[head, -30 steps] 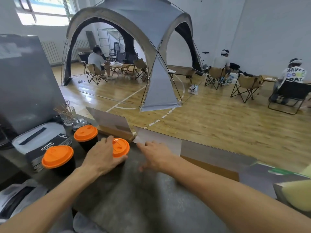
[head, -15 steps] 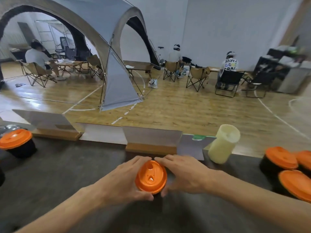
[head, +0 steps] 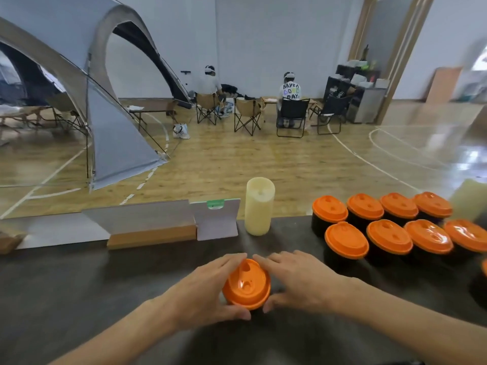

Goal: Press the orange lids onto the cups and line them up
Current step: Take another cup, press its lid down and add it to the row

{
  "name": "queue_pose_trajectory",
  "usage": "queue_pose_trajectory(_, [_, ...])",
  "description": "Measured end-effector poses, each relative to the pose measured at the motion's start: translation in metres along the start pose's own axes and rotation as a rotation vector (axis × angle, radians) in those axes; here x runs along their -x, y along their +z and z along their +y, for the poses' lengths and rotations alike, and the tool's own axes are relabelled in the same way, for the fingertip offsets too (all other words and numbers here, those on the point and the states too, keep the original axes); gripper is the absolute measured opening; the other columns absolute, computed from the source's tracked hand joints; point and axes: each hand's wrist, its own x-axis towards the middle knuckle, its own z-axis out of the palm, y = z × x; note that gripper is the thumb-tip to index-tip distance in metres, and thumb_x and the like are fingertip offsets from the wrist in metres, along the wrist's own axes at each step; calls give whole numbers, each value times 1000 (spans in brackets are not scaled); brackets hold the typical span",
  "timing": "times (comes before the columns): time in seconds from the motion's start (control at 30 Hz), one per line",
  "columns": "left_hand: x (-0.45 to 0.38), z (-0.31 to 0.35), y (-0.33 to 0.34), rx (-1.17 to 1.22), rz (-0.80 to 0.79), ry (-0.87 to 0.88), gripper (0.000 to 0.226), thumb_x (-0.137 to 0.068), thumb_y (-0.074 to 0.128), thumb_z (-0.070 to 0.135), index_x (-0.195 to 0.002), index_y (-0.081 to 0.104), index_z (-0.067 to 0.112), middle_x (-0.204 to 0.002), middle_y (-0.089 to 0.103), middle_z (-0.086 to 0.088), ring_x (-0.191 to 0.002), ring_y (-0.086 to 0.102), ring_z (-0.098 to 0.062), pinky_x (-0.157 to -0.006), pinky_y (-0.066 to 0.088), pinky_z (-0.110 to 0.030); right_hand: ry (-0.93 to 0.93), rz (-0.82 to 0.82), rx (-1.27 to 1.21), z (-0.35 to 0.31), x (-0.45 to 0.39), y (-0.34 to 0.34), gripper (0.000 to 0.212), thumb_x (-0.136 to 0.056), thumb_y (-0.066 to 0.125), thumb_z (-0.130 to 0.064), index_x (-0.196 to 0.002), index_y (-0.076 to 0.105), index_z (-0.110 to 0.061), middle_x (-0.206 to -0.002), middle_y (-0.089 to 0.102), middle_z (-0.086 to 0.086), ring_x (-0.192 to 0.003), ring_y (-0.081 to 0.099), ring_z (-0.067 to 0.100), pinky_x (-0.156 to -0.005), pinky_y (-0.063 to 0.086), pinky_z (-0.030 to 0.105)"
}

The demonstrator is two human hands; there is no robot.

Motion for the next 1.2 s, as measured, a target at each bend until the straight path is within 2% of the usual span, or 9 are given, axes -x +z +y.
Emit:
queue_pose_trajectory(0.1, [4,-1,5,43,35,-26,94,-60,60,92,-128,-4,78,-130,16,56,-126,26,15,-104,28,-16,4,-19,-58,1,1,0,102,-84,64,-68,-159,2,-37,-156,37,-3,-141,35,20,-116,24,42])
queue_pose_trajectory(0.23, [9,3,19,158,82,-72,95,-67,57,90,-139,-2,69,-129,13,61,-130,34,7,-106,36,-24,12,-118,-321,5,4,-1,98,-87,68,-59,-158,2,-43,-158,37,-7,-141,37,15,-116,29,39])
queue_pose_trajectory(0.3, [9,5,24,185,101,-89,96,-68,57,89,-140,-2,68,-128,12,61,-130,34,6,-107,35,-26,26,-163,-584,7,4,-7,84,-89,67,-53,-156,18,-43,-150,48,-9,-132,47,9,-110,36,32])
queue_pose_trajectory(0.4, [9,5,26,180,100,-105,96,-67,56,91,-140,-3,69,-127,7,64,-134,28,6,-111,33,-31,97,-76,-724,7,-12,-19,38,-101,55,-40,-137,57,-28,-127,66,-7,-115,61,8,-95,46,26])
queue_pose_trajectory(0.6, [11,4,24,-99,114,-74,93,-72,36,96,-141,-19,64,-135,-24,56,-133,-26,20,-114,-14,-23,248,-132,-808,5,-47,-26,33,-98,56,-51,-108,65,-21,-108,72,1,-96,72,19,-80,61,37])
queue_pose_trajectory(0.7, [10,8,22,-258,139,-47,90,-76,23,95,-141,-27,58,-136,-34,48,-132,-36,15,-104,-33,-16,262,-140,-898,8,-45,-21,29,-98,57,-47,-104,65,-20,-106,72,3,-91,74,20,-74,63,37])
queue_pose_trajectory(0.83, [10,7,21,-303,132,-49,90,-76,18,96,-138,-33,56,-135,-38,44,-131,-40,13,-100,-37,-16,230,-117,-935,7,-34,-16,19,-103,53,-34,-114,65,-24,-108,72,0,-92,73,15,-75,60,28])
queue_pose_trajectory(1.03, [9,5,27,-304,171,-58,90,-78,19,94,-140,-32,54,-140,-33,41,-132,-38,13,-102,-36,-17,159,-210,-1338,3,6,6,56,-99,60,-15,-143,40,-45,-138,51,-15,-129,47,13,-107,43,43])
queue_pose_trajectory(1.2, [8,4,26,-307,133,-49,91,-75,18,97,-131,-41,57,-136,-40,38,-126,-43,15,-98,-38,-14,186,-118,-1199,-17,4,13,84,-86,79,-19,-149,28,-41,-146,42,-7,-132,43,16,-108,42,36])
